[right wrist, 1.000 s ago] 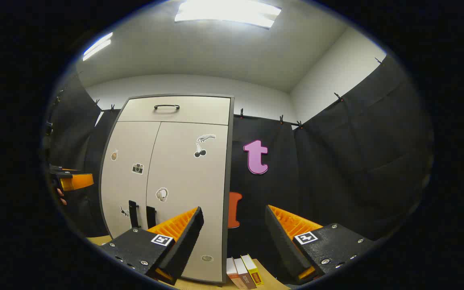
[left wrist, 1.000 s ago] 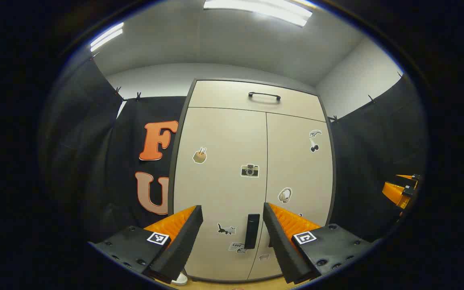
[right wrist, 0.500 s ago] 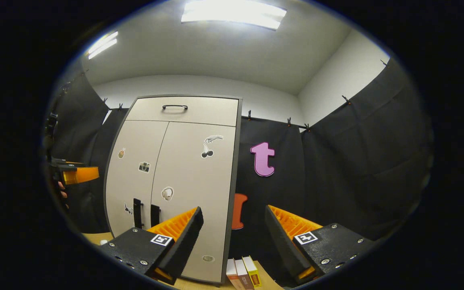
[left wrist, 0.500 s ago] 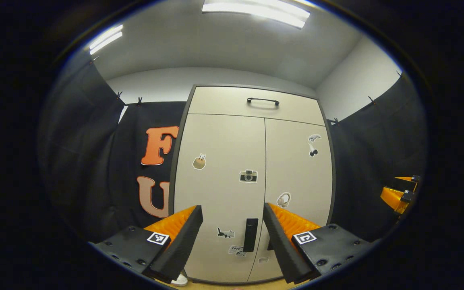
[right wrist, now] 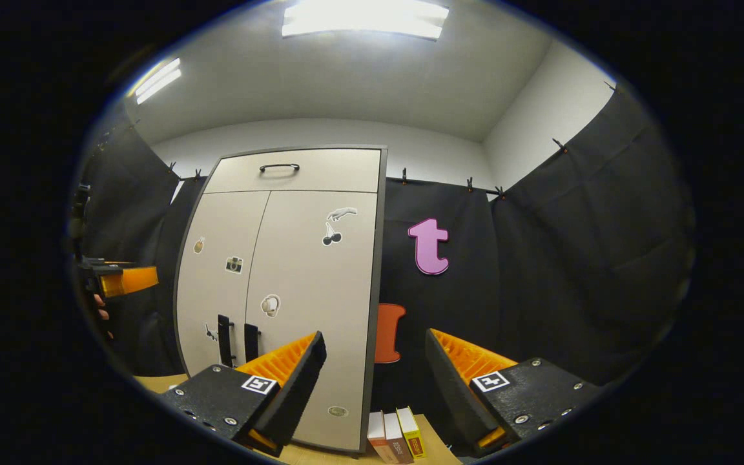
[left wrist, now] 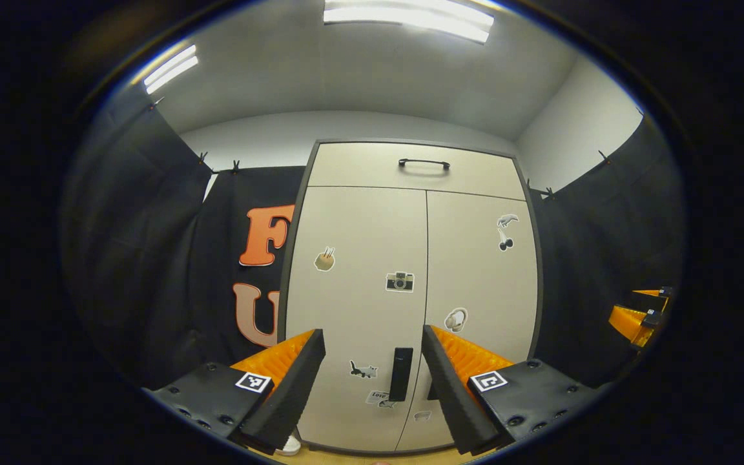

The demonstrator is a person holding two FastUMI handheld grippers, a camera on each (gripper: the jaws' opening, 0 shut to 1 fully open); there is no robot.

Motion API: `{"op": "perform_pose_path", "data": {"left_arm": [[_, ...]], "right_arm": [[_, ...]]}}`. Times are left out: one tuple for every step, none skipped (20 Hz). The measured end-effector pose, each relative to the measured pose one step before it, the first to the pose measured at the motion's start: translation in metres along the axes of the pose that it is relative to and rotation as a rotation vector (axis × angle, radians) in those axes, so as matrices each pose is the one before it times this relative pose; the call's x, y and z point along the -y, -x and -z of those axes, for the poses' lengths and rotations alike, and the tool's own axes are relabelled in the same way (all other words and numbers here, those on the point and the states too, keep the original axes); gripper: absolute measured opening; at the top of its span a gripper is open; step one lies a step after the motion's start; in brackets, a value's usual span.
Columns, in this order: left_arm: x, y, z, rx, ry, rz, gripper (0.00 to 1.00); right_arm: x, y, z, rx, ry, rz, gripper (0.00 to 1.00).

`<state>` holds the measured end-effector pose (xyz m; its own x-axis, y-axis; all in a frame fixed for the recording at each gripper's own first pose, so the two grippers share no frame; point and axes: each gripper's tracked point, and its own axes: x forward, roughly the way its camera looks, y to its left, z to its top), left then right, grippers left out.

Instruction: Open the right door of the double-door shoe cabinet with the right hand, and open the left door with the left hand.

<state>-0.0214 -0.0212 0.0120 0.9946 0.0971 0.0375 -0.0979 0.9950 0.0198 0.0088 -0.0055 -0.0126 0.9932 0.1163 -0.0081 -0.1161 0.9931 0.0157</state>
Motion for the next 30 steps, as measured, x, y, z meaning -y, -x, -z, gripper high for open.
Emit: {"op": "perform_pose_path", "data": {"left_arm": [[0.00089,0.00223,-0.00167,0.00177,0.00047,-0.00917,0.96],[-0.0002,0.00191,-0.00129,0.00225,0.00005,-0.00916,0.96],[0.00062,0.00126,-0.00044,0.00271,-0.00261,-0.00833,0.96],[0.00041,0.00068,-0.00049,0.00448,-0.0046,-0.00302,0.96],[0.00132,0.00023,0.00038,0.00594,-0.00715,0.00463,0.96],[-0.00022,-0.00088,0.00108,0.00254,-0.00784,0.00388,0.96],[-0.00113,-0.00212,0.00238,0.00253,-0.00902,0.0044,0.96],[-0.0043,-0.00356,0.00074,0.00611,-0.00869,-0.00061,0.96],[-0.0063,-0.00379,0.00152,-0.00009,-0.00031,0.0002,0.96],[-0.00383,-0.00497,0.00091,-0.00239,0.00834,0.00913,0.96],[-0.00448,-0.00396,0.00235,-0.00454,0.00757,0.01147,0.96],[-0.00713,-0.00399,0.00287,-0.00628,-0.00056,0.00456,0.96],[-0.00997,-0.00454,0.00229,-0.00191,-0.00592,-0.00107,0.96],[-0.00938,-0.00371,0.00133,0.00263,-0.01151,-0.00564,0.96],[-0.00937,-0.00395,0.00214,0.00116,-0.01365,-0.00507,0.96],[-0.00855,-0.00144,0.00193,0.0038,-0.01308,-0.00351,0.96],[-0.00826,-0.00176,0.00368,0.00109,-0.00676,0.00188,0.96],[-0.00647,-0.00161,0.00597,-0.00905,-0.00288,0.00616,0.96],[-0.00828,-0.00124,0.00785,-0.01308,-0.00339,0.00023,0.96],[-0.00966,-0.00152,0.00636,-0.01087,-0.00406,-0.00637,0.96],[-0.01032,-0.00231,0.00444,-0.00712,-0.00219,-0.00993,0.96],[-0.00958,-0.0008,0.00237,-0.00283,0.00122,-0.00785,0.96],[-0.0079,-0.00165,0.00259,-0.00171,0.00473,-0.00426,0.96],[-0.00731,-0.0008,0.00293,-0.00233,0.00339,-0.00315,0.96],[-0.00807,-0.00082,0.00413,-0.0036,0.00206,-0.00529,0.96],[-0.00752,-0.00147,0.00296,-0.00521,0.00455,-0.00661,0.96],[-0.00657,-0.00118,0.0045,-0.00617,0.00715,-0.00572,0.96],[-0.00691,0.00013,0.00399,-0.00589,0.00655,-0.00604,0.96],[-0.00733,-0.00121,0.00469,-0.0063,0.00291,-0.0068,0.96],[-0.00527,-0.00139,0.00291,-0.00583,-0.00137,-0.00442,0.96]], "right_arm": [[-0.00101,0.00007,0.00171,-0.00074,-0.00464,-0.00974,0.94],[-0.00323,0.00043,0.00235,-0.0028,-0.01137,-0.01995,0.94],[-0.00306,-0.00056,0.00264,-0.00265,-0.00945,-0.01366,0.94],[0.00006,-0.00156,0.00253,-0.00237,-0.00875,-0.00384,0.94],[-0.00021,-0.00132,0.00319,-0.00654,-0.00804,0.00291,0.94],[-0.002,-0.00118,0.00391,-0.00927,-0.0073,0.00094,0.94],[-0.00433,-0.00151,0.00415,-0.01185,-0.00152,-0.00371,0.94],[-0.00252,-0.00232,0.00209,-0.00601,0.00186,0.00446,0.94],[-0.00247,-0.00386,0.00183,0.00018,-0.0018,0.01381,0.94],[-0.00367,-0.00397,0.00163,-0.00259,-0.00542,0.01218,0.94],[-0.00726,-0.00515,0.00213,-0.00521,-0.00714,0.00221,0.94],[-0.00883,-0.0058,0.00249,-0.00471,-0.0071,0.00072,0.94],[-0.0077,-0.0067,0.00333,-0.00725,-0.00579,0.00119,0.94],[-0.00715,-0.0077,0.00304,-0.00895,-0.00669,0.00062,0.94],[-0.0078,-0.0074,0.00318,-0.00695,-0.00565,-0.00087,0.94],[-0.0095,-0.00803,0.0016,-0.0033,-0.00645,-0.00627,0.94],[-0.00932,-0.00785,0.00352,-0.00649,-0.00845,-0.00551,0.94],[-0.01071,-0.00797,0.00337,-0.00817,-0.00993,-0.01476,0.94],[-0.01175,-0.00878,0.00518,-0.0168,-0.01008,-0.01266,0.94],[-0.01176,-0.00754,0.0061,-0.01694,-0.00819,-0.01855,0.94],[-0.0134,-0.00773,0.00519,-0.01482,-0.00938,-0.02084,0.94],[-0.01294,-0.008,0.00633,-0.01312,-0.00869,-0.02067,0.94],[-0.01199,-0.00802,0.00685,-0.01316,-0.00848,-0.02153,0.94],[-0.01077,-0.00955,0.00673,-0.00608,-0.00953,-0.01885,0.93],[-0.00598,-0.0104,0.00865,-0.01287,-0.00769,0.00039,0.93],[-0.00525,-0.00886,0.01292,-0.02644,-0.00176,-0.00262,0.9],[-0.00586,-0.00815,0.0106,-0.0267,-0.00333,-0.00847,0.9],[-0.00508,-0.00633,0.00816,-0.0221,-0.00294,-0.00768,0.89],[-0.00573,-0.00564,0.00669,-0.01506,0.00058,-0.00874,0.88],[-0.00722,-0.00527,0.0046,-0.00611,0.0053,-0.01457,0.85]]}}
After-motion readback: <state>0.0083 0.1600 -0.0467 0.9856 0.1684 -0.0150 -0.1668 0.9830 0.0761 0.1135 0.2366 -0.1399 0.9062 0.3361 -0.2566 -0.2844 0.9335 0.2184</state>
